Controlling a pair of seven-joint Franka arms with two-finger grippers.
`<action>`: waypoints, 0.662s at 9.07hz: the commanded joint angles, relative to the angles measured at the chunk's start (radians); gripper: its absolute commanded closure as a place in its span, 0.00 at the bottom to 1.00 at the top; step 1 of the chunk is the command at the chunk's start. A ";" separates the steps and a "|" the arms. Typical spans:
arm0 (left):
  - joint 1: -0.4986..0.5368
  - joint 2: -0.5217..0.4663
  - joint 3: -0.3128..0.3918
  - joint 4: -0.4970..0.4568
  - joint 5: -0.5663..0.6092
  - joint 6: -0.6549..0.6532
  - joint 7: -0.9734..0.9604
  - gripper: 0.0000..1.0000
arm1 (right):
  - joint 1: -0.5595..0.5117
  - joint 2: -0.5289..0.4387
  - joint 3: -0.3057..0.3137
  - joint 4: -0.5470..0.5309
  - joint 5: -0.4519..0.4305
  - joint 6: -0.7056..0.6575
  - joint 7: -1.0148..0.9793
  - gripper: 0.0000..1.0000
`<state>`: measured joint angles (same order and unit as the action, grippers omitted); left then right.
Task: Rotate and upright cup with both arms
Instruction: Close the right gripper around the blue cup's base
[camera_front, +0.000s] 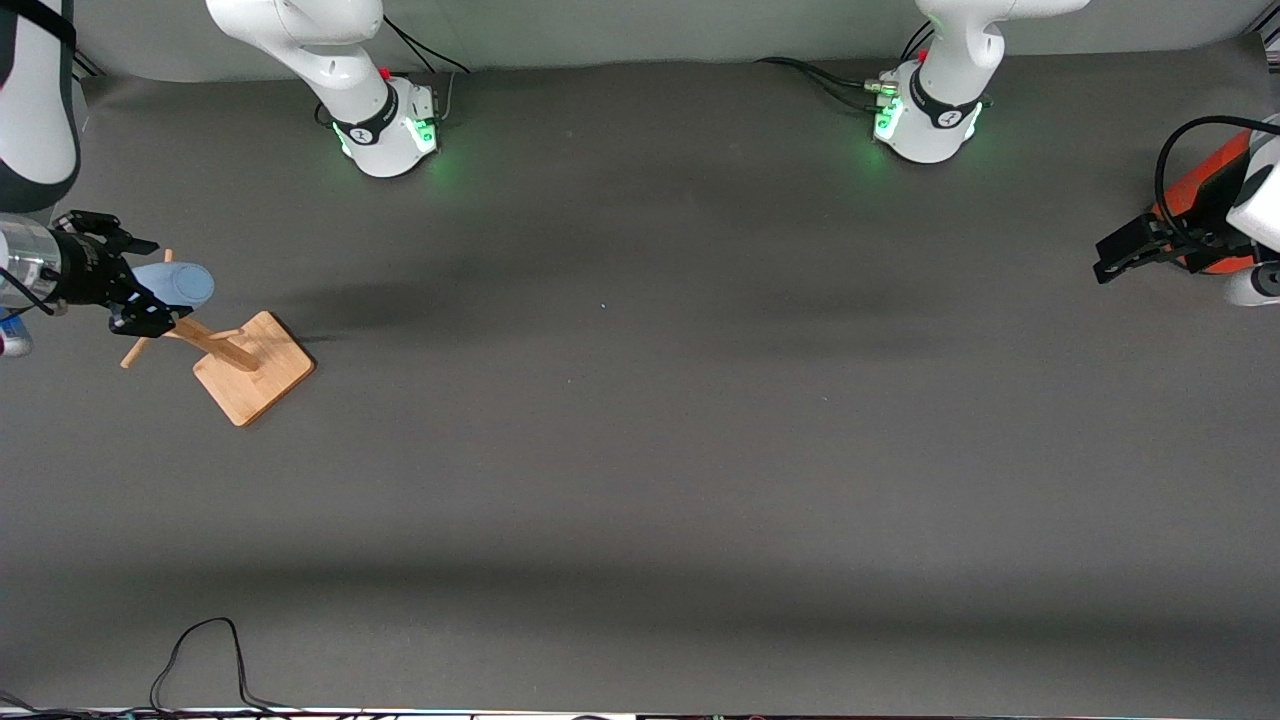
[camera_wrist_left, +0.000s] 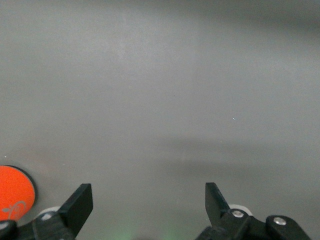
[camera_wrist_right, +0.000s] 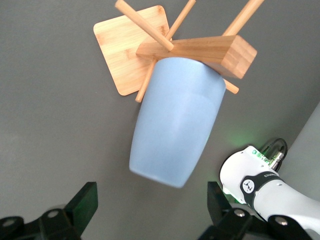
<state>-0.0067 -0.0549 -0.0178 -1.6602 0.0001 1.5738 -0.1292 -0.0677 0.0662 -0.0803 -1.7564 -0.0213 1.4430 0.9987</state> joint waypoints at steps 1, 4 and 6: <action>-0.015 0.004 0.010 0.020 0.001 -0.017 0.002 0.00 | 0.005 -0.046 -0.015 -0.086 0.008 0.039 0.044 0.03; -0.015 0.004 0.010 0.020 0.001 -0.017 0.002 0.00 | 0.005 -0.092 -0.041 -0.198 0.004 0.111 0.054 0.05; -0.013 0.004 0.010 0.020 0.001 -0.017 0.002 0.00 | 0.005 -0.094 -0.042 -0.218 0.004 0.142 0.054 0.22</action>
<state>-0.0068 -0.0547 -0.0177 -1.6601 0.0000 1.5738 -0.1292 -0.0691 0.0123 -0.1191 -1.9326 -0.0212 1.5556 1.0218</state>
